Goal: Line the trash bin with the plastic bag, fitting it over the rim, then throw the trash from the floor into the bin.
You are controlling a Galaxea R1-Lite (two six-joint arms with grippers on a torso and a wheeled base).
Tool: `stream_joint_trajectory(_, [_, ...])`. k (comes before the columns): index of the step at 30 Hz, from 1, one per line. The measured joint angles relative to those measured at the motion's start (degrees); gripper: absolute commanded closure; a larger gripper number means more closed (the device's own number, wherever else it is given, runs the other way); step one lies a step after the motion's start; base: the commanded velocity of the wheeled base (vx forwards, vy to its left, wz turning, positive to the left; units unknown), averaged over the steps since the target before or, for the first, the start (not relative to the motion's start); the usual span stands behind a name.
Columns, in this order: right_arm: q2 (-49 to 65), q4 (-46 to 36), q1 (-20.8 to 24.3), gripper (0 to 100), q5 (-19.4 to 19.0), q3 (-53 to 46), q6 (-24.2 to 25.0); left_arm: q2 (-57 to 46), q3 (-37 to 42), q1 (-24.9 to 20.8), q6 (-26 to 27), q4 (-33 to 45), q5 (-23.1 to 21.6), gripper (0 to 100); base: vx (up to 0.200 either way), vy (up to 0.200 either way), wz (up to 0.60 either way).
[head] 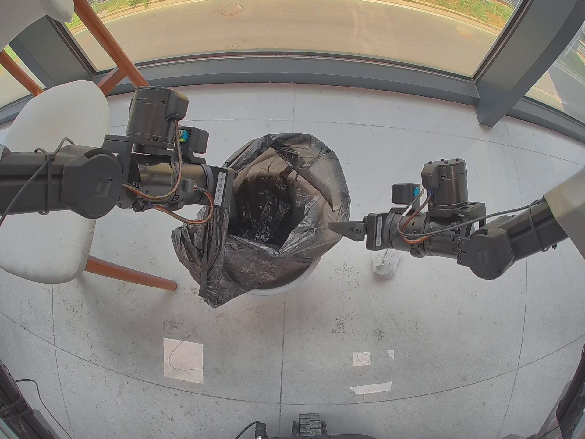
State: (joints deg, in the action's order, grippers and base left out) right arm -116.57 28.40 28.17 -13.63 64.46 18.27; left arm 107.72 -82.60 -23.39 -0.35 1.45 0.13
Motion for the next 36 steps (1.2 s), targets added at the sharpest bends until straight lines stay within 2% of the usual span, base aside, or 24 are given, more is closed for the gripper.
stream_joint_trajectory(6, [2.01, 0.28, 5.47, 0, 0.79, -2.50, 14.15, 0.13, -0.15, -0.06, -0.24, 0.02, -0.04, 100, 0.000, 0.000, 0.00])
stream_joint_trajectory(9, [2.15, 0.44, 8.02, 0, 2.63, -2.80, 18.37, 0.13, -0.17, -0.06, -0.29, 0.02, -0.06, 100, 0.000, 0.000, 0.00])
stream_joint_trajectory(13, [0.69, 1.38, 10.30, 0, 6.57, -2.91, 20.39, 0.13, -0.26, -0.02, -0.30, -0.01, -0.02, 100, 0.000, 0.000, 0.00])
stream_joint_trajectory(16, [-1.02, 2.94, 11.33, 0, 7.45, -2.47, 22.31, 0.17, -0.39, 0.00, -0.33, -0.12, 0.00, 100, 0.000, 0.000, 0.00])
stream_joint_trajectory(24, [-5.12, 3.04, 12.64, 0, 10.68, 3.15, 31.23, 0.37, -0.94, -0.02, -0.38, -0.23, 0.07, 100, 0.000, 0.000, 0.00])
stream_joint_trajectory(36, [-11.52, 3.32, 13.17, 0, 13.25, 10.53, 33.37, 1.57, -2.15, -0.06, -1.04, -0.34, 0.13, 100, 0.000, 0.000, 0.00])
